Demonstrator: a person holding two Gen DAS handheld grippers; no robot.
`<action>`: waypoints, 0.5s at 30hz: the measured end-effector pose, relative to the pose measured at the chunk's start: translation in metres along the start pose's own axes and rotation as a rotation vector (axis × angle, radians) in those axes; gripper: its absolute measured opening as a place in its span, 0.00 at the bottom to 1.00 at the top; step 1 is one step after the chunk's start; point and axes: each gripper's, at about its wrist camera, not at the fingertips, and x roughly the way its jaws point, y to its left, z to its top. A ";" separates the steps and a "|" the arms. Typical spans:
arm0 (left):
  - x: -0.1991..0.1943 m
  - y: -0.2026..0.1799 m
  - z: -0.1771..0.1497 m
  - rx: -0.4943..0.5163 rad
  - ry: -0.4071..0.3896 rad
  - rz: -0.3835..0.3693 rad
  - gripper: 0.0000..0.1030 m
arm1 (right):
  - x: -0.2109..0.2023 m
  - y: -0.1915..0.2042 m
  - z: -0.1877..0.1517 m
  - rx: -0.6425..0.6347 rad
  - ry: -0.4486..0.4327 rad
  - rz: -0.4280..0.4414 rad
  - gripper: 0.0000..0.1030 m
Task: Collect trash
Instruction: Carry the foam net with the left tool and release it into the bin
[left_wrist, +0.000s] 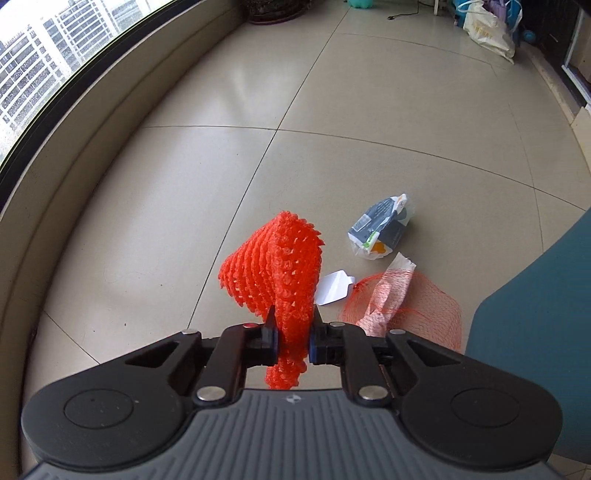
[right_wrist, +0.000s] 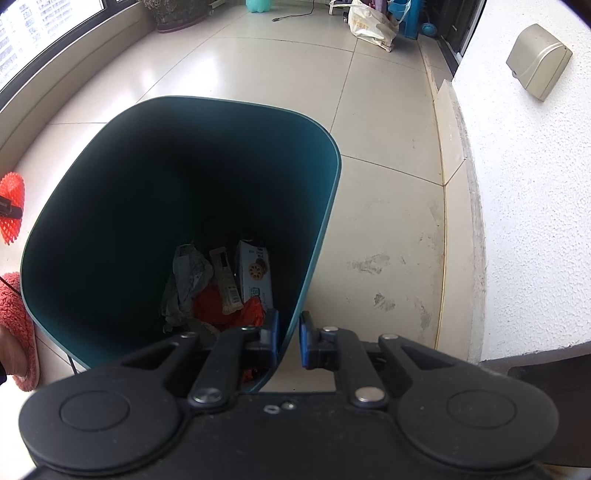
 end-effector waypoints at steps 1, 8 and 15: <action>-0.012 -0.004 -0.001 0.014 -0.011 -0.014 0.13 | -0.001 0.000 0.000 0.004 -0.002 0.002 0.10; -0.087 -0.052 -0.006 0.112 -0.084 -0.127 0.13 | -0.003 -0.003 0.001 0.024 -0.007 0.015 0.10; -0.121 -0.125 -0.011 0.229 -0.113 -0.261 0.13 | -0.004 -0.004 0.001 0.018 -0.011 0.022 0.11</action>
